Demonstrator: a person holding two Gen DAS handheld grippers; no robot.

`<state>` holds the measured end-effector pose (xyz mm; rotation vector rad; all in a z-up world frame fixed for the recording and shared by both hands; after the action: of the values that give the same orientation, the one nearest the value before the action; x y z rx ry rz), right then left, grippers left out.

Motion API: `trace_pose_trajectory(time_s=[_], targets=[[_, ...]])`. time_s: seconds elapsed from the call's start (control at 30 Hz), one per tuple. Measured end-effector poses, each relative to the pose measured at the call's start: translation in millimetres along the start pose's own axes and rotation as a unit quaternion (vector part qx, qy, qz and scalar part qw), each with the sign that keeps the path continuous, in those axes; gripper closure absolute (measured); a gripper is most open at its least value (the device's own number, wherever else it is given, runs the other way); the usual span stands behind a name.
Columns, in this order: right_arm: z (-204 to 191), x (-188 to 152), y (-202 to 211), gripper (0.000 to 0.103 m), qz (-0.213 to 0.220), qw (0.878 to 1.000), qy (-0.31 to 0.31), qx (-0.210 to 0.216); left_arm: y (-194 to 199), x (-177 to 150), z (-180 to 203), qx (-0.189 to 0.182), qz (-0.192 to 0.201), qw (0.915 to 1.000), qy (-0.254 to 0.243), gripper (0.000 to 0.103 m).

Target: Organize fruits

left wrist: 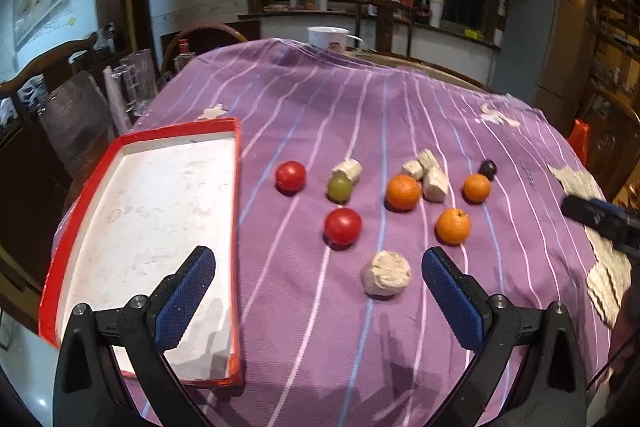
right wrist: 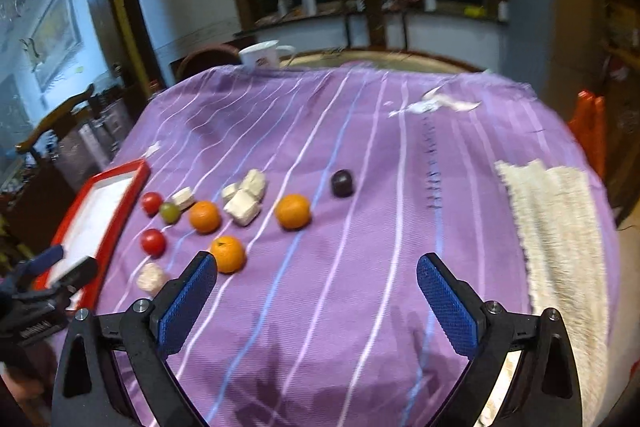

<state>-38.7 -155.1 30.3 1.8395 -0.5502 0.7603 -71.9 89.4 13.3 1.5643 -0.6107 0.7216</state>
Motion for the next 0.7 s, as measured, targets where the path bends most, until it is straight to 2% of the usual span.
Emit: trace_pose_trajectory(time_s=[0.03, 0.1, 0.17, 0.23, 0.33, 0.43, 0.53, 0.7], targets=[[-1.8, 0.1, -2.3, 0.009, -0.002, 1.0, 0.001, 0.009, 0.0, -0.5, 5.3, -0.009, 0.003, 0.9999, -0.008, 0.0], [-3.1, -0.8, -7.3, 0.032, -0.01, 1.0, 0.004, 0.016, 0.5, -0.9, 14.0, -0.023, 0.006, 0.9995, -0.02, 0.005], [-3.1, -3.1, -14.8, 0.046, -0.021, 1.0, 0.004, 0.017, -1.4, -1.9, 23.8, -0.039, 0.002, 0.9987, -0.031, 0.016], [-0.3, -4.4, -22.6, 0.046, -0.03, 0.999, -0.004, 0.026, -5.2, -3.9, 31.0, -0.053, -0.005, 0.9979, -0.037, 0.022], [4.8, -1.0, -32.4, 0.046, -0.043, 0.998, -0.016, 0.044, -12.7, -6.2, 32.6, -0.056, -0.017, 0.9977, -0.036, 0.026], [5.3, 10.0, -43.2, 0.046, -0.05, 0.997, -0.009, 0.051, -21.7, -8.9, 30.1, -0.064, -0.032, 0.9972, -0.022, 0.026], [2.5, 21.7, -59.6, 0.046, -0.058, 0.997, 0.005, 0.047, -28.8, -10.4, 32.8, -0.097, -0.048, 0.9942, -0.005, 0.026], [0.6, 31.1, -90.1, 0.046, -0.072, 0.997, 0.006, 0.04, -39.9, -12.6, 40.1, -0.087, -0.064, 0.9939, -0.022, 0.026]])
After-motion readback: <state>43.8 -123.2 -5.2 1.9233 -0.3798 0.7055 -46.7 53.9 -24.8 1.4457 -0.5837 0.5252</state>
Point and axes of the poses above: each gripper's, at about its wrist camera, not at the fingertips, and y roughly against the way its jaws point, z to its right, x to its top, the point moved 8 cm from there along -y, roughly the way its jaws point, and after that the axes turned 8 degrees about x, right-handed, at the moved point
